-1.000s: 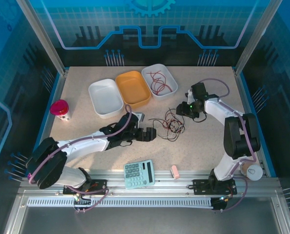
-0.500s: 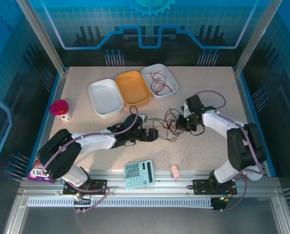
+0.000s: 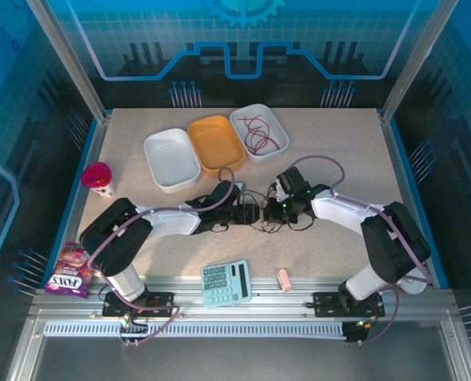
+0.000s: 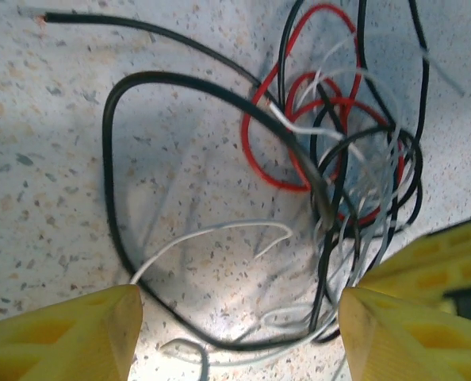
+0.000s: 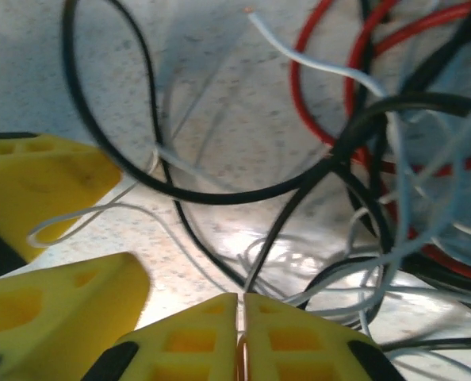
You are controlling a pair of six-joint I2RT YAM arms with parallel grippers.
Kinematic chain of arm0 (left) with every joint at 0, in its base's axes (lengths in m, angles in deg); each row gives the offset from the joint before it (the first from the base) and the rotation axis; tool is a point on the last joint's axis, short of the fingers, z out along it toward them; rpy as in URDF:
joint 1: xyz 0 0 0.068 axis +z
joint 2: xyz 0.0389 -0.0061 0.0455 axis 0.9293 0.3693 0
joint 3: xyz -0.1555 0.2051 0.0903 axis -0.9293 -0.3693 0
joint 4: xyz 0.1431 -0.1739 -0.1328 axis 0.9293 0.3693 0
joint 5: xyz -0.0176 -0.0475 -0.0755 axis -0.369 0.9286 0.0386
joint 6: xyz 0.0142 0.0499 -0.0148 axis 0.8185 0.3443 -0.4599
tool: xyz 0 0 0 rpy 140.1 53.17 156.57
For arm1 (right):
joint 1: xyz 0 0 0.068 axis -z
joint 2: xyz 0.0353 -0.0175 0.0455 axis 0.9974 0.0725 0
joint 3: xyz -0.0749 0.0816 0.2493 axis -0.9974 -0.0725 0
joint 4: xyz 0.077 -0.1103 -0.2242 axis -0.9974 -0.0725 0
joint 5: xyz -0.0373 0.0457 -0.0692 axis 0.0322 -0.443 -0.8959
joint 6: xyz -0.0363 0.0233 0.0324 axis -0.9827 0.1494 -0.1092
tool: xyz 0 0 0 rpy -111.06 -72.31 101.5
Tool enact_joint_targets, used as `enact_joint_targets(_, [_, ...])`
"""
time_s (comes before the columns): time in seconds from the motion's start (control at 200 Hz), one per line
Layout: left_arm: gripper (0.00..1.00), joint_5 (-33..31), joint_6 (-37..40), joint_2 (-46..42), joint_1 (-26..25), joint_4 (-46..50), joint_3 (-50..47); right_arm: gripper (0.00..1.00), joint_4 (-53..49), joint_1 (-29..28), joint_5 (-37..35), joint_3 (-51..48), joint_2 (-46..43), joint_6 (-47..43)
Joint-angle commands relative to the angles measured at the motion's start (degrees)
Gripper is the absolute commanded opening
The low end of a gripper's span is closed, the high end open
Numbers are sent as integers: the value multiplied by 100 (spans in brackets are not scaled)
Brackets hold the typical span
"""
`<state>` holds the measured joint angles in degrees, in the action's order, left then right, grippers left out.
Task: Untangle the cables
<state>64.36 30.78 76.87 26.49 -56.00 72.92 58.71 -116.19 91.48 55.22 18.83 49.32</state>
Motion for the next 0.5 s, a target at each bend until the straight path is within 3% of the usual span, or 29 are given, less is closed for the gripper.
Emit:
enact_joint_targets(0.0, [67, -95, 31, 60, 156, -71, 197, 19, 199, -113, 229, 401, -33, 125])
enact_joint_targets(0.25, [68, -231, 405, -178, 255, 206, 307, 30, -1265, 250, -1137, 1039, -709, -745])
enact_joint_targets(0.495, [70, -382, 483, -551, 125, 406, 125, 30, -1083, 1655, -891, 1031, -617, -1262])
